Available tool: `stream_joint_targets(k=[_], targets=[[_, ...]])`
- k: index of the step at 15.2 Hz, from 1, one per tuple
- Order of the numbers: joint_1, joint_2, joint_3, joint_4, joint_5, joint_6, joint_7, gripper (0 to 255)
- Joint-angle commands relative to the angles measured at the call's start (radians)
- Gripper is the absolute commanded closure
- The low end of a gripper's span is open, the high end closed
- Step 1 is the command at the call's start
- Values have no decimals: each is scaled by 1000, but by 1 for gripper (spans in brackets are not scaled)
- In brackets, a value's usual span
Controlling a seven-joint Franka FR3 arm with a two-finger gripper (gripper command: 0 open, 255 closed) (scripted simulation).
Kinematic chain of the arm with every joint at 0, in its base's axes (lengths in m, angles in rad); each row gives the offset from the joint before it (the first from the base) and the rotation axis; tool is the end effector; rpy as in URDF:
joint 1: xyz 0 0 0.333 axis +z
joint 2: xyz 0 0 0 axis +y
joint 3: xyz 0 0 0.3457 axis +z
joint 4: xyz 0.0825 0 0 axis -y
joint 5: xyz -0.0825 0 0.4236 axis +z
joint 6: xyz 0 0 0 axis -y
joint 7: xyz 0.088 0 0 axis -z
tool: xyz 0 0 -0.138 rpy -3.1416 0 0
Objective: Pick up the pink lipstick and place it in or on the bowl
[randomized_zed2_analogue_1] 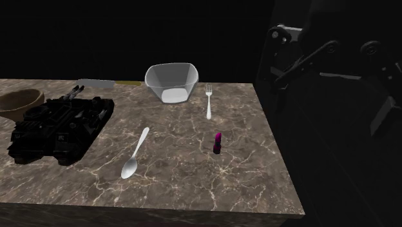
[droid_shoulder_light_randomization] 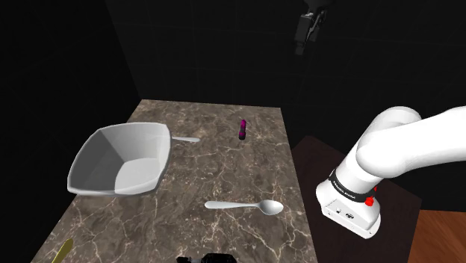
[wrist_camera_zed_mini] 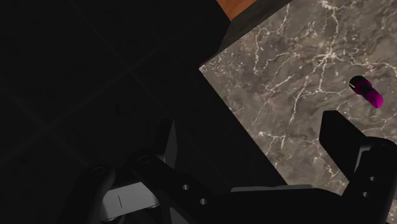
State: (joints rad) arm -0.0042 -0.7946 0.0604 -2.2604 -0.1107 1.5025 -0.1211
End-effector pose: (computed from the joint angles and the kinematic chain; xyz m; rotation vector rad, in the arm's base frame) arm 0.3168 0.0089 0.6268 2.9781 0.2245 0.0443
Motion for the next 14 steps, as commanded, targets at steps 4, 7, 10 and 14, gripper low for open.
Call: stream_joint_targets(k=[4,7,10,14], targets=[[7,14,33,-64,47,55,67,0],[16,39,67,-119,94,114,133,0],[27,76,103,-165,143,179,195,0],[42,142,154,-211,207,273,276,0]])
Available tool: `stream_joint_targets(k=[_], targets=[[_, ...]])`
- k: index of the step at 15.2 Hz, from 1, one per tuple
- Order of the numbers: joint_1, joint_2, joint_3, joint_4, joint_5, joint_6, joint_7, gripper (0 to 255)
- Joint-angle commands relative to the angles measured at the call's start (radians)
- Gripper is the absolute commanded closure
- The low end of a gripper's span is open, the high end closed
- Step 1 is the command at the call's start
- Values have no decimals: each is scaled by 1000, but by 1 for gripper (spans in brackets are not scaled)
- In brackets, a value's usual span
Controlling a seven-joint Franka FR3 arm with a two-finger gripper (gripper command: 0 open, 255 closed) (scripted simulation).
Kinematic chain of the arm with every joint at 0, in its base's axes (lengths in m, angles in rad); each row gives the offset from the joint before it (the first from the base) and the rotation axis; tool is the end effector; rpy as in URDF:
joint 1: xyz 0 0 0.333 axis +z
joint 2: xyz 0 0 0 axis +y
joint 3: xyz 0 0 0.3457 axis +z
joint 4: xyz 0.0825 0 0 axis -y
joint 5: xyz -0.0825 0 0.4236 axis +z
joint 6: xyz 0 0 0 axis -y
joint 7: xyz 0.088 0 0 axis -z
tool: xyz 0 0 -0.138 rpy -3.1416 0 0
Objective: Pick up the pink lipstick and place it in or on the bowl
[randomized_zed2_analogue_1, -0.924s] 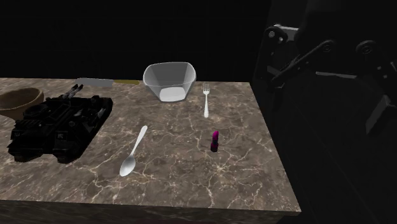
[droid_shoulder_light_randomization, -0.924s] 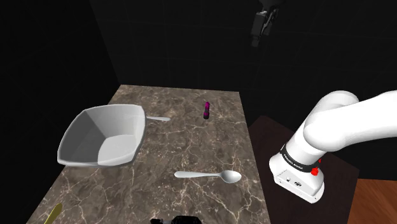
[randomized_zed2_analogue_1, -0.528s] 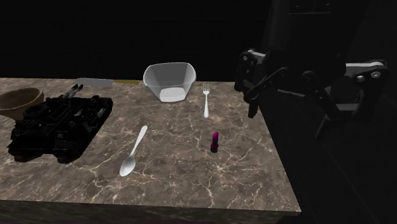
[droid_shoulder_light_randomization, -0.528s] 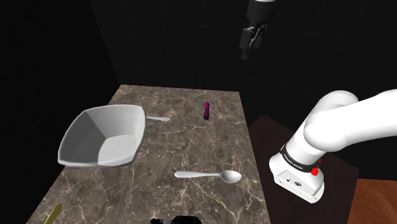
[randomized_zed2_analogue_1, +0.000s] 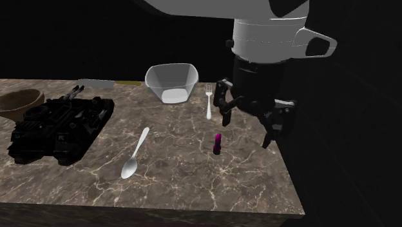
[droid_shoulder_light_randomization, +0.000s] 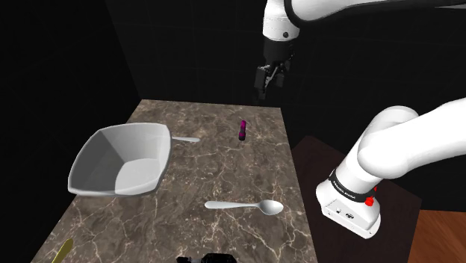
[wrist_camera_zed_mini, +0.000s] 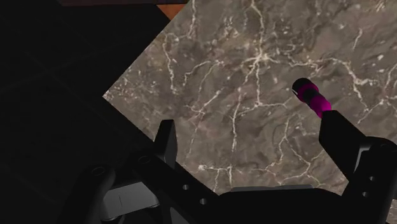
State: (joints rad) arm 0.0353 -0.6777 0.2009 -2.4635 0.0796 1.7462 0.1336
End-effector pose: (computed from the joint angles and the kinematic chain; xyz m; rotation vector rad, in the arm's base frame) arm 0.3506 0.0993 0.4972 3.0857 0.0619 -0.0618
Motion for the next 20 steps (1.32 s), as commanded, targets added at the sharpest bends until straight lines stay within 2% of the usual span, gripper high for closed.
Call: stream_joint_targets(k=[1,8,16,20], targets=[[7,46,26,-16,32,54,41,0],[34,224,116,-41,130,238,170,0],[40,276,139,-109,145,357,179,0],[41,280,141,-114,146,366,179,0]])
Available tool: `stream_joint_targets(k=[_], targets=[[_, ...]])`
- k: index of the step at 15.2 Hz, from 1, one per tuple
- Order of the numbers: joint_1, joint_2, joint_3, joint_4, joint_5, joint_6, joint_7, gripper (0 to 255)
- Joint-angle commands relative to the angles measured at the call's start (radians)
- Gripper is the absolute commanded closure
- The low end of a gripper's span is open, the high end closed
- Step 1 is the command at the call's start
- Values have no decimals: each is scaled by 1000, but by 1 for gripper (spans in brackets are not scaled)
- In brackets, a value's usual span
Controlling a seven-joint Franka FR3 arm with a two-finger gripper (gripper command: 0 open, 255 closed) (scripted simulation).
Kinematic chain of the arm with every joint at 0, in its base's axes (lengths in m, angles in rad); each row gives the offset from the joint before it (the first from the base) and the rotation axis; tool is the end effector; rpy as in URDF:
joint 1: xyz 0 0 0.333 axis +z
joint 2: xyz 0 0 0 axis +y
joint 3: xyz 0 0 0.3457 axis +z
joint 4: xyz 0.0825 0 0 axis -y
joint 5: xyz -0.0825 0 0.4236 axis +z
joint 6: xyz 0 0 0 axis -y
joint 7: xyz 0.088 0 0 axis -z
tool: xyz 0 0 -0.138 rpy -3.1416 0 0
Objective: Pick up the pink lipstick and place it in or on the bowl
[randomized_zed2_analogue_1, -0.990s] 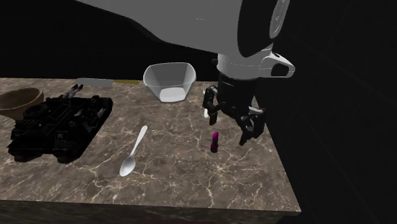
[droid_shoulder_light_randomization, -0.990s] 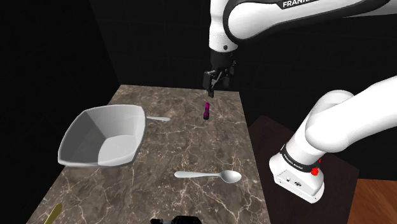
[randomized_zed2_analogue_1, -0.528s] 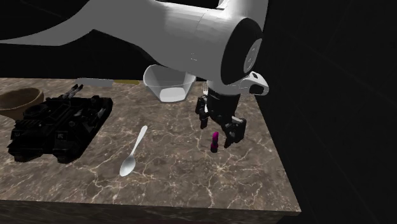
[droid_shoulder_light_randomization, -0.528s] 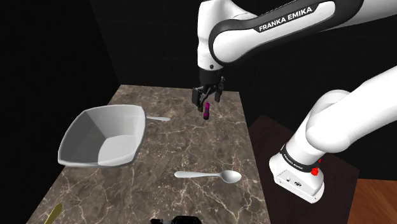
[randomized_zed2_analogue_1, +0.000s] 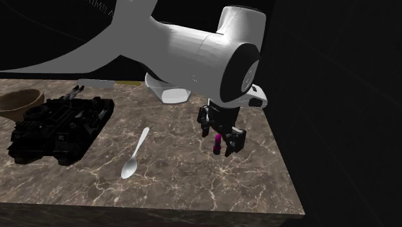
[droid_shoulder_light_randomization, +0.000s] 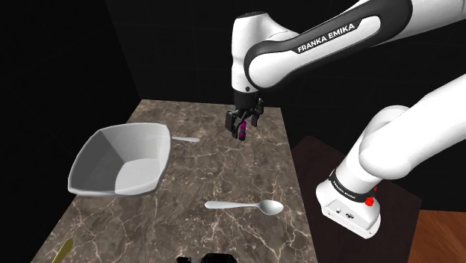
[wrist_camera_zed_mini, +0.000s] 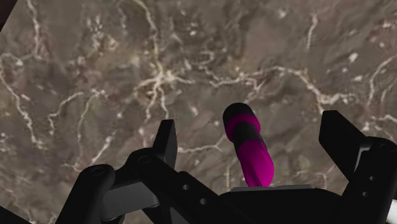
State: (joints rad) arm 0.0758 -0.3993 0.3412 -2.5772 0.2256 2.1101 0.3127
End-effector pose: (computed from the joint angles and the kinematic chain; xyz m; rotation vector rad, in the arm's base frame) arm 0.3776 0.1773 0.3565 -3.1101 0.0785 0.1478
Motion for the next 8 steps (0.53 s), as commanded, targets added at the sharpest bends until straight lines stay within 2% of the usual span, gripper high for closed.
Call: stream_joint_targets(k=[1,4,5,8], targets=[[0,1,0,0,0,2,0,0],[0,1,0,0,0,1,0,0],[0,1,0,0,0,1,0,255],[0,1,0,0,0,1,0,255]])
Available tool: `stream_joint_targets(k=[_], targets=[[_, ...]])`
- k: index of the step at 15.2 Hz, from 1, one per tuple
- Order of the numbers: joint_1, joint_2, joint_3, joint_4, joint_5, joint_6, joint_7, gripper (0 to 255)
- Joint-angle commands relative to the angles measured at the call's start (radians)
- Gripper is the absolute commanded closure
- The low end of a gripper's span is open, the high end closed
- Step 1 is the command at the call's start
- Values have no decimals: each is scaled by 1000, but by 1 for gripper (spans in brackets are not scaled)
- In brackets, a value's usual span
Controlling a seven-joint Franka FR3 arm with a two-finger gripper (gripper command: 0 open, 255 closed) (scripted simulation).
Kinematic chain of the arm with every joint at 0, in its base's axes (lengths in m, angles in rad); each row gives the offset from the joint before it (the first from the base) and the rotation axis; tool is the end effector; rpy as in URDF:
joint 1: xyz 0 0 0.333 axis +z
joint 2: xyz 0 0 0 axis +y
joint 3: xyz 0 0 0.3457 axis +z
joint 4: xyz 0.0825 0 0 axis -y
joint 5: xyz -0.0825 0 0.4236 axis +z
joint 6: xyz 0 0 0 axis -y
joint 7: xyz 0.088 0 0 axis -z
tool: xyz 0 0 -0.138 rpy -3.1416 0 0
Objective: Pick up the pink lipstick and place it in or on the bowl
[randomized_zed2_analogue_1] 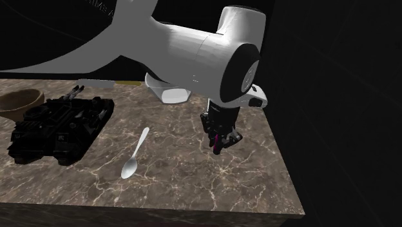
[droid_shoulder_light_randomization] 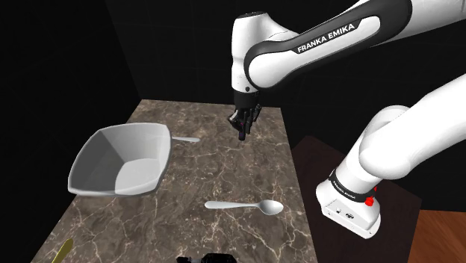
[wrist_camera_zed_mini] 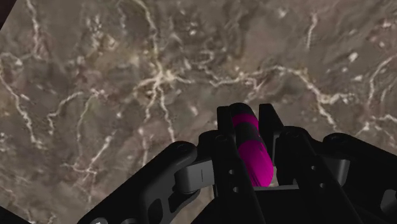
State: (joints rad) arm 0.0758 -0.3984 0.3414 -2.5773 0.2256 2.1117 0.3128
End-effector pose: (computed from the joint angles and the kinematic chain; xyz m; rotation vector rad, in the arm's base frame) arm 0.3778 0.1774 0.3562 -3.1100 0.0785 0.1469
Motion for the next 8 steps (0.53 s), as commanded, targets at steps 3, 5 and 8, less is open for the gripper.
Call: stream_joint_targets(k=[3,5,8], targets=[[0,0,0,0,0,0,0,255],[0,1,0,0,0,0,0,255],[0,-15,-4,16,-1,-31,0,255]])
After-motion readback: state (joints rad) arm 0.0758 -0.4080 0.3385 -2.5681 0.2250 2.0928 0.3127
